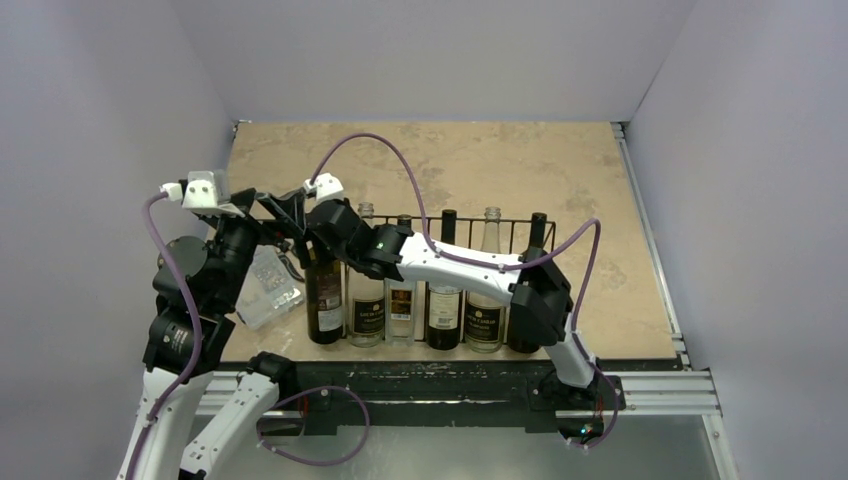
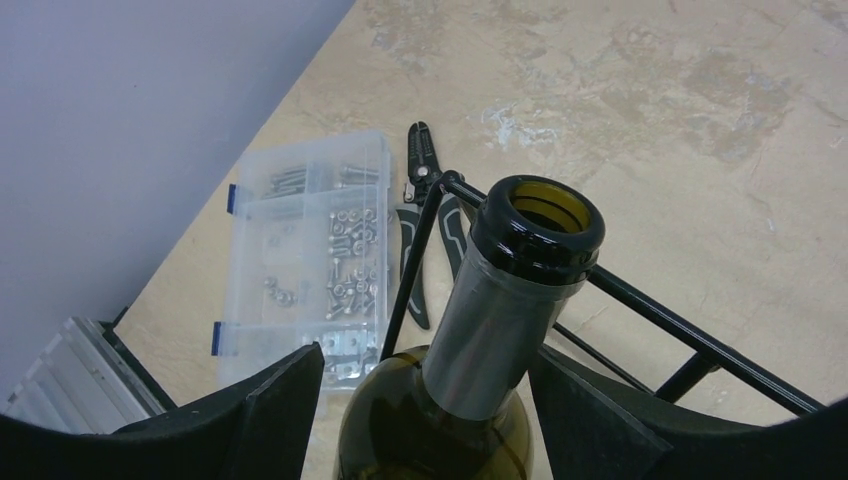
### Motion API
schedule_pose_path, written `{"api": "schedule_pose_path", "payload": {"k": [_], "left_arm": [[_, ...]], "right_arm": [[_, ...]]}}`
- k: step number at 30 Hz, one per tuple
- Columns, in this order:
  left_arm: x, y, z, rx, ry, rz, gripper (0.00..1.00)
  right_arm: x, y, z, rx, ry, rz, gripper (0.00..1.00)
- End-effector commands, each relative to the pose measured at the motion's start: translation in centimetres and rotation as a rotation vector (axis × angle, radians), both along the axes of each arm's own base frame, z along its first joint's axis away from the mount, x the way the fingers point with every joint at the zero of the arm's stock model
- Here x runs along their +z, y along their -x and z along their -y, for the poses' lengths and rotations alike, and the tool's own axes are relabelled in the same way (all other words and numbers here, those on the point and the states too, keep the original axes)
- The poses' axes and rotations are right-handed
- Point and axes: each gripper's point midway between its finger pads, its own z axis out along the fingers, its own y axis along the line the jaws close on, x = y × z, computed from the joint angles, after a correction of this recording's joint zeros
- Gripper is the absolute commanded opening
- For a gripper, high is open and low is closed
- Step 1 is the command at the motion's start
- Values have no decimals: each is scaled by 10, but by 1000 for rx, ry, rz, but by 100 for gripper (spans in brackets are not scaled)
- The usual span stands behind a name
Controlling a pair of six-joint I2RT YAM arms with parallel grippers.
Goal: Put the wine bottle on the wine rack
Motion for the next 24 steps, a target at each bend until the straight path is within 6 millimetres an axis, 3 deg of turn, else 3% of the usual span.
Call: {"api": "schedule_pose_path", "payload": {"k": [1,15,19,24], "left_arm": [[18,4,-2,4,26,37,96],[21,10,1,-23,28,40,95],[26,17,2,-36,33,63,94],[26,17,-2,-20,30,75,93]], "right_arm": [[22,-11,27,-61,57,53,79],[65,4,40,-11,5,87,80],[89,14,44,46,-31,108,81],[136,22,72,44,-87,176,83]]}}
